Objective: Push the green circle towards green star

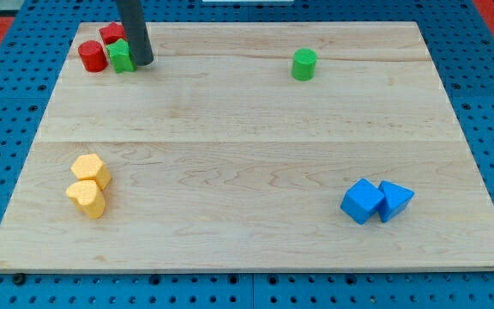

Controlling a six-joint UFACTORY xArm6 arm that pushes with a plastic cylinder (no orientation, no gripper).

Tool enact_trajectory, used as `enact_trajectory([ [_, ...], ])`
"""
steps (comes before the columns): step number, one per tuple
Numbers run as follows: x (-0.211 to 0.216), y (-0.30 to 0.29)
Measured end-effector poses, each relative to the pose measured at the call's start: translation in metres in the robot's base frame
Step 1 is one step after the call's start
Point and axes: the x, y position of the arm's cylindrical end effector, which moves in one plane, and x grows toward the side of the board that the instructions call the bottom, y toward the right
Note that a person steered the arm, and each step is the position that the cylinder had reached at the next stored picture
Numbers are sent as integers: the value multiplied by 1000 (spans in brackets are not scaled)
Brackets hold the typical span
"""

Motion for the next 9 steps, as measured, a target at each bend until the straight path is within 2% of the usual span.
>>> enact_trajectory([
  [1,-3,115],
  [2,-25,193],
  [3,-30,237],
  [4,20,297],
  [5,32,261],
  [6,-2,223],
  [7,-16,185],
  [9,-20,65],
])
